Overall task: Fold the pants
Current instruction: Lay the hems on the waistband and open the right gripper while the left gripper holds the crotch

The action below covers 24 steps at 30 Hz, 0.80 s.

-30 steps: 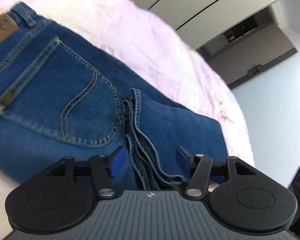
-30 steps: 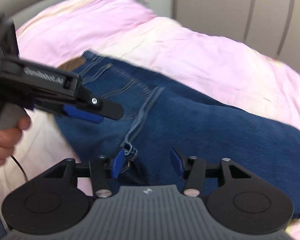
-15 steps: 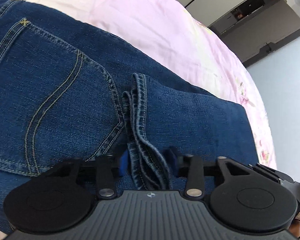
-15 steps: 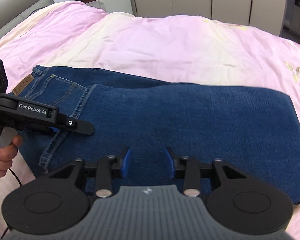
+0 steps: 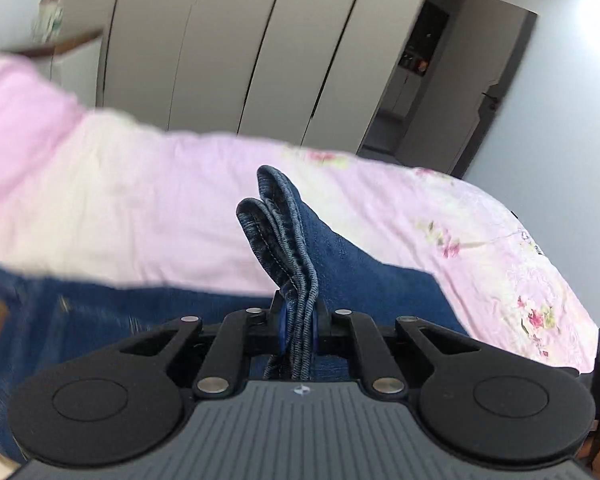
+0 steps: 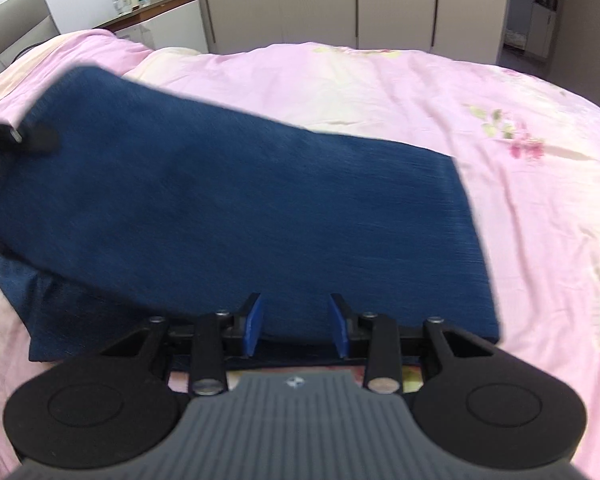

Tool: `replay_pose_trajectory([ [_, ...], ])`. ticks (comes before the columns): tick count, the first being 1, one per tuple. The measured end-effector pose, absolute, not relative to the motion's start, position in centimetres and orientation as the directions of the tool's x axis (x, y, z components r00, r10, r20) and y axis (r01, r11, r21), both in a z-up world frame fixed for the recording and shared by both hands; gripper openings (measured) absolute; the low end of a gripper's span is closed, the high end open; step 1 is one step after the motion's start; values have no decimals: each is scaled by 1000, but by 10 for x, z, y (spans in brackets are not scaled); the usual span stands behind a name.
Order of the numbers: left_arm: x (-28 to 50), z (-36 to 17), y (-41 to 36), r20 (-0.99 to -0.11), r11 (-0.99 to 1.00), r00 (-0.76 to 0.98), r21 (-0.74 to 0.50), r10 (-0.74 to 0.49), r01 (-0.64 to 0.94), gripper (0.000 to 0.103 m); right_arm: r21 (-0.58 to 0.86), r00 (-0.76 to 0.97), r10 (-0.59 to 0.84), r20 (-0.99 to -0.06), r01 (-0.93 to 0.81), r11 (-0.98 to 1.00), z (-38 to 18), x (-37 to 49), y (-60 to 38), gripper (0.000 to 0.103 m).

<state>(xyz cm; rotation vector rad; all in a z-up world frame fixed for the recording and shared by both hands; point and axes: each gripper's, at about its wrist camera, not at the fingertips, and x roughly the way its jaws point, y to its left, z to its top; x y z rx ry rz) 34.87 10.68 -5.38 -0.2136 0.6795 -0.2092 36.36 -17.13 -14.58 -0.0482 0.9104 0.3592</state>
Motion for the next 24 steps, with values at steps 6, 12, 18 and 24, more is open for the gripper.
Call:
replay_pose_trajectory([
  [6,348,14,129,-596,976,774,-167,-213,140,11,96,565,245,-788,-281,955,-140,357,-191,34],
  [12,360,12,193,-697,985,701,-162,-151,51,11,195,566,311,-764,-258,946,-138,363,-193,34],
  [18,377,-66,273,-835,979,543,-174,-89,-107,11,215,563,366,-741,-318,923,-137,383,-165,34],
  [24,385,-144,308,-888,959,456,-172,-53,-224,12,206,534,367,-762,-336,919,-150,407,-140,34],
])
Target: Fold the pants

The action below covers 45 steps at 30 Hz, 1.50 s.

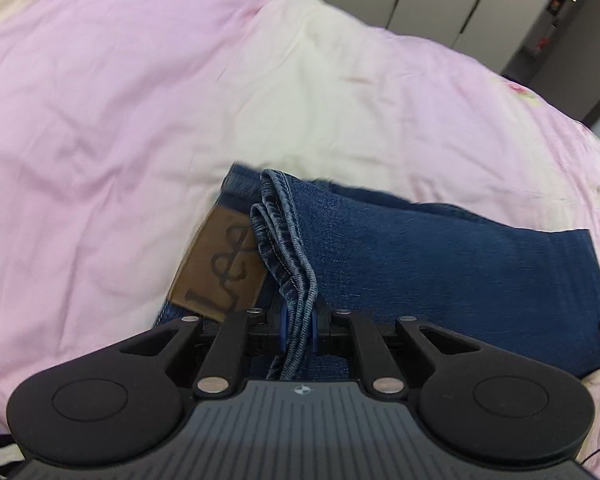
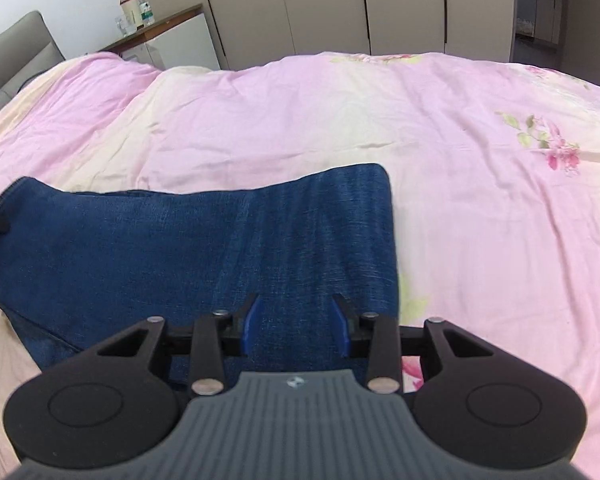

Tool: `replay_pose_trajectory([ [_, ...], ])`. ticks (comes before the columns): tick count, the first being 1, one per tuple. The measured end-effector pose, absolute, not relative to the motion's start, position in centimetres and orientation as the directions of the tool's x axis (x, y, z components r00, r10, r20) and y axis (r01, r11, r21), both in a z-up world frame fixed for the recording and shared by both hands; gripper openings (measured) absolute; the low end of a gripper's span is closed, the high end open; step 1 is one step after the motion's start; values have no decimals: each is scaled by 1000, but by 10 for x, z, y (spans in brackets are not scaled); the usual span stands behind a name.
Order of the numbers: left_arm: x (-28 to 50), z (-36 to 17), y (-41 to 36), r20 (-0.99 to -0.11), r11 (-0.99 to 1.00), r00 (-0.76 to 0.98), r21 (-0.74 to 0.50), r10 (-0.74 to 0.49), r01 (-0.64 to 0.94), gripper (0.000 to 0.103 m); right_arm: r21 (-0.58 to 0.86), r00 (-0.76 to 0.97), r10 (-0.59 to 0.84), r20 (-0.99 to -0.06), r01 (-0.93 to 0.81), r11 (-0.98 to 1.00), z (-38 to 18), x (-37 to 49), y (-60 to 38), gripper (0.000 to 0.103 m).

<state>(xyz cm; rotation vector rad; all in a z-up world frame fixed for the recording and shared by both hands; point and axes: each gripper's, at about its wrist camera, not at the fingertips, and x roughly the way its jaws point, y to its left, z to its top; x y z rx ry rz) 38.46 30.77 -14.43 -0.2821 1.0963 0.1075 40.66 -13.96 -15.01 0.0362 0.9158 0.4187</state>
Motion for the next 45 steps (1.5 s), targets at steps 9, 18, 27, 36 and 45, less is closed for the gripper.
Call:
replay_pose_trajectory([
  [9,364,-76,295,-778,993,628,-96,-34,-64,11,133,552,329,-767,-364,922,-148,411,-134,34],
  [18,399,-151,330,-857,978,515,-97,12,-184,12,127,590,323,-740,-349,929,-149,468,-114,16],
  [27,399,-184,335,-869,977,495,-89,20,-195,21,130,522,251,-815,-258,957,-195,541,-117,0],
  [36,353,-143,315,-804,975,581,-10,124,-221,41,52,636,269,-723,-339,939,-145,457,-123,11],
  [45,304,-131,252,-752,988,646,55,135,-143,44,24,665,307,-681,-399,917,-147,305,-117,11],
])
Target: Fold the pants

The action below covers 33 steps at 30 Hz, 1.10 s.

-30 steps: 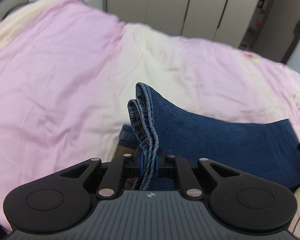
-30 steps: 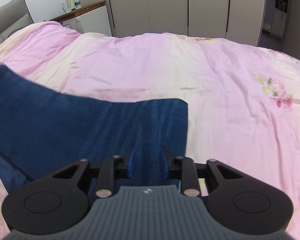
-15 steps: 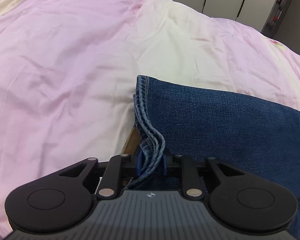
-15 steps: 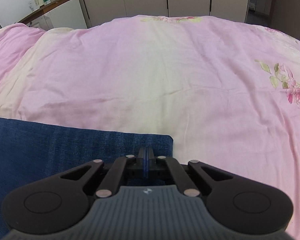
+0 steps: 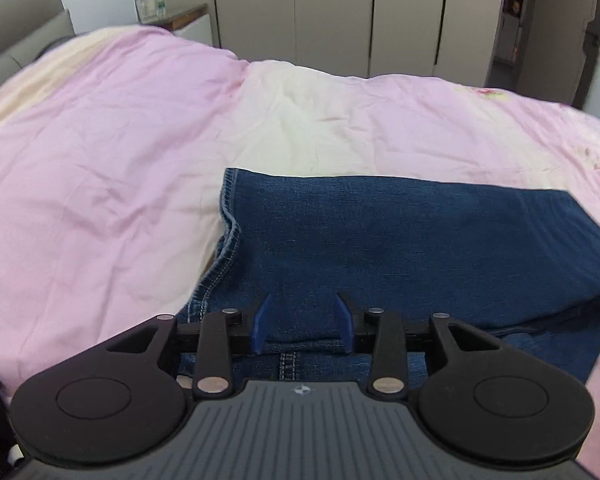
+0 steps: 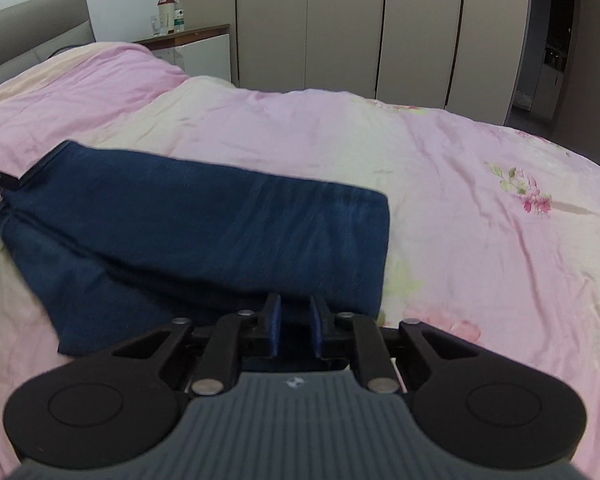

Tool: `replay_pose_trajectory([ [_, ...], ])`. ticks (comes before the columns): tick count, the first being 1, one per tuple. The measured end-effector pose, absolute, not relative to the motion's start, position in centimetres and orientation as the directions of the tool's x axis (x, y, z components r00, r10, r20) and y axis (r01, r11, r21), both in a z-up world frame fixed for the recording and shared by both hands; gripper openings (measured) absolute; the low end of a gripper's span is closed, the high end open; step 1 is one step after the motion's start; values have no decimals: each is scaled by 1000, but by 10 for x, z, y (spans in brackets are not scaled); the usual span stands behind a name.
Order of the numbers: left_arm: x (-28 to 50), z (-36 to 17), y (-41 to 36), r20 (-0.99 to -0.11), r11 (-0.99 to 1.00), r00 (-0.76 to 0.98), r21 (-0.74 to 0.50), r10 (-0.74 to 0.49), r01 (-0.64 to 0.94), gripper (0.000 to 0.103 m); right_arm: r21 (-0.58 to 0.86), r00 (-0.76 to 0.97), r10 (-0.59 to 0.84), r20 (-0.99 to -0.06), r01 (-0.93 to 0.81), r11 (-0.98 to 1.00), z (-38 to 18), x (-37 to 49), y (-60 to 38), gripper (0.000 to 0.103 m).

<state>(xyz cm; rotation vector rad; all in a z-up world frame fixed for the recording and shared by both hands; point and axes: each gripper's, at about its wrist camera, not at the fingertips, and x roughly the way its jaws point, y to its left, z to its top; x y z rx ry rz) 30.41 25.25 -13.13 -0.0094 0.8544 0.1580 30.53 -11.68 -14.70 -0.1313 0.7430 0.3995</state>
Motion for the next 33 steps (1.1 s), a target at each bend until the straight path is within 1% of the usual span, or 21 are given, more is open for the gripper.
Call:
replay_pose_trajectory([
  [2,311,-137,253,-756,984,636,62,156,-168,44,4,662,301,-687,-410,912,-158,294,-106,10],
  [3,316,-141,257,-769,981,620,44,154,-188,44,-12,668,295,-684,-415,910,-162,292,-99,10],
  [4,321,-146,261,-785,978,601,27,150,-208,41,-29,676,288,-679,-416,909,-167,295,-92,9],
  [5,325,-151,265,-795,973,586,22,156,-229,36,-50,683,280,-675,-421,906,-170,294,-85,8],
  [6,329,-156,269,-805,969,571,19,162,-247,36,-61,673,273,-687,-428,902,-176,296,-79,7],
  [8,333,-163,274,-816,965,555,17,165,-262,34,-57,637,241,-732,-410,910,-193,308,-73,1],
  [9,335,-165,274,-821,964,545,21,169,-266,34,-59,642,216,-736,-379,924,-199,313,-74,1],
  [12,339,-171,271,-831,964,522,58,192,-261,33,-90,721,157,-675,-291,952,-200,320,-84,1],
  [16,342,-180,269,-837,963,506,85,208,-254,32,-57,771,104,-628,-179,982,-189,321,-109,0],
  [18,343,-183,270,-839,965,505,87,204,-246,31,-31,756,78,-650,-129,991,-195,322,-121,0],
  [21,344,-188,276,-844,965,501,70,191,-251,31,-10,723,65,-688,-99,995,-215,324,-128,0],
  [22,344,-190,279,-845,963,498,67,194,-260,26,-2,715,63,-696,-90,996,-221,323,-128,0],
  [23,344,-192,282,-846,957,487,87,217,-275,14,15,709,66,-702,-78,997,-225,323,-130,0],
  [24,345,-194,284,-846,954,478,109,236,-278,13,43,699,74,-711,-62,997,-229,323,-134,0],
  [26,344,-192,283,-844,956,480,121,241,-267,13,76,688,87,-720,-46,996,-232,321,-143,0],
  [29,341,-183,272,-828,958,490,182,272,-223,13,95,666,94,-740,-35,995,-225,321,-149,0],
  [30,337,-178,271,-822,959,502,178,267,-218,13,109,657,88,-749,-8,994,-222,319,-153,0],
  [32,327,-167,270,-815,968,531,138,232,-212,16,195,646,135,-751,21,981,-215,315,-171,0],
  [33,322,-161,268,-809,971,546,122,218,-207,16,221,646,151,-748,28,975,-210,314,-178,2],
])
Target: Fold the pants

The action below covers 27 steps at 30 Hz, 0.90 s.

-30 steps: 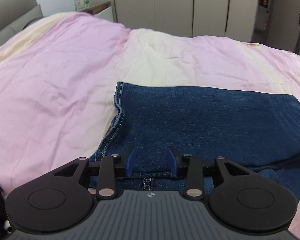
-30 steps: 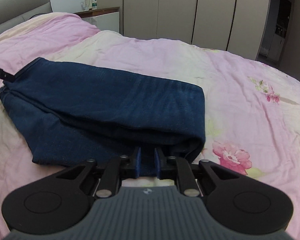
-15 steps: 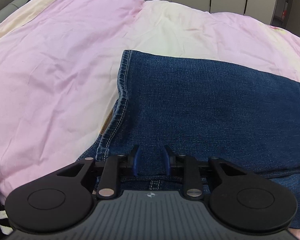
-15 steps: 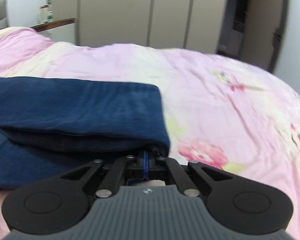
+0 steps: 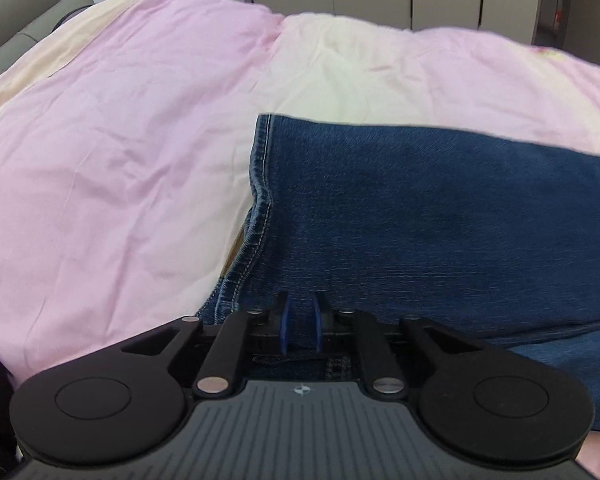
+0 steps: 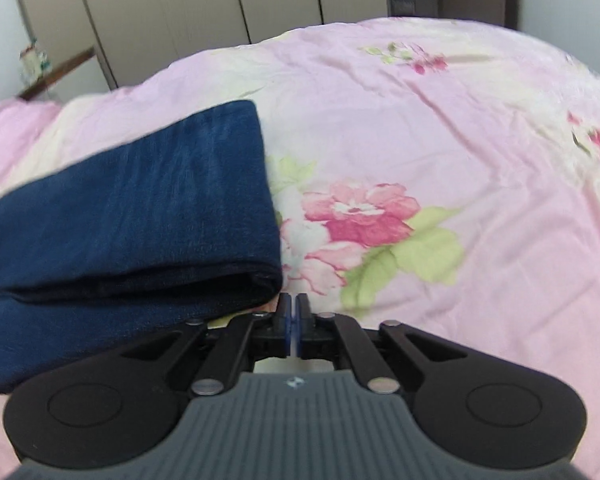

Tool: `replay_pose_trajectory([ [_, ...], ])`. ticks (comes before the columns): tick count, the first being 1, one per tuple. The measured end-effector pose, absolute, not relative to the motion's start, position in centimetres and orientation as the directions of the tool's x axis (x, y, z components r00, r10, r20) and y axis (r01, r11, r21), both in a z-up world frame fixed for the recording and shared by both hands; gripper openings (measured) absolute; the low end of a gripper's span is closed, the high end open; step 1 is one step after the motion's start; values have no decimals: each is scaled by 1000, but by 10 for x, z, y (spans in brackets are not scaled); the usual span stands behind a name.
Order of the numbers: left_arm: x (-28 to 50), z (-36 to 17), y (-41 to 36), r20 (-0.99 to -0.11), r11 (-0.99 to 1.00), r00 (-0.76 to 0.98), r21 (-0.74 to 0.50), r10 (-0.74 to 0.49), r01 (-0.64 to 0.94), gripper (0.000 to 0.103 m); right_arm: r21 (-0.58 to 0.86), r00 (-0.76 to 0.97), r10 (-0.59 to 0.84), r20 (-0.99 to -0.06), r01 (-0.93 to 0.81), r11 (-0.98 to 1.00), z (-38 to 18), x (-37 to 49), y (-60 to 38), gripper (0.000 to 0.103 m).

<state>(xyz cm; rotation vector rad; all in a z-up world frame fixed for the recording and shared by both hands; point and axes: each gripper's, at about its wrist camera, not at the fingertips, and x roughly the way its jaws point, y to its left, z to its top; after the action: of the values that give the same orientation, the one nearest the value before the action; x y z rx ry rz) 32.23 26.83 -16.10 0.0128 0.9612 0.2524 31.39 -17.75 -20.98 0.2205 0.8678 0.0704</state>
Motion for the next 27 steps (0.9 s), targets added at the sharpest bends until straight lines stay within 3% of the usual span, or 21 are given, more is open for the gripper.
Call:
replay_pose_trajectory([
  [2,313,-150,262,-800,980,572,99,181,-171,16,267,658,190,-729,18,963,-198,312,-187,8],
  [3,309,-146,257,-797,986,583,90,157,-143,18,294,664,215,-717,8,956,-192,311,-191,17],
  [4,306,-142,252,-797,990,588,82,136,-118,22,326,666,245,-704,-4,945,-186,313,-195,39],
  [5,303,-138,248,-799,992,589,67,119,-109,26,358,666,276,-693,-15,934,-181,316,-198,48],
  [6,301,-136,246,-801,993,590,47,104,-112,29,388,661,308,-685,-27,921,-176,321,-200,48],
  [7,299,-133,247,-801,992,591,26,95,-124,39,410,652,332,-682,-35,911,-174,328,-202,48],
  [8,298,-131,250,-799,988,594,6,98,-154,55,422,641,345,-685,-36,906,-174,335,-202,48],
  [10,293,-132,262,-786,967,607,-51,115,-250,78,442,622,362,-694,-28,897,-178,349,-203,48],
  [11,290,-133,271,-783,950,610,-87,121,-300,80,448,616,367,-697,-24,894,-182,356,-204,48],
  [18,276,-172,341,-817,770,567,-296,102,-565,83,462,566,412,-714,-61,885,-204,383,-201,47],
  [24,269,-212,371,-758,565,652,-544,-15,-620,87,609,508,531,-678,-16,793,-238,410,-212,47],
  [27,275,-224,370,-741,576,671,-547,2,-607,77,711,481,618,-622,16,703,-256,422,-220,45],
])
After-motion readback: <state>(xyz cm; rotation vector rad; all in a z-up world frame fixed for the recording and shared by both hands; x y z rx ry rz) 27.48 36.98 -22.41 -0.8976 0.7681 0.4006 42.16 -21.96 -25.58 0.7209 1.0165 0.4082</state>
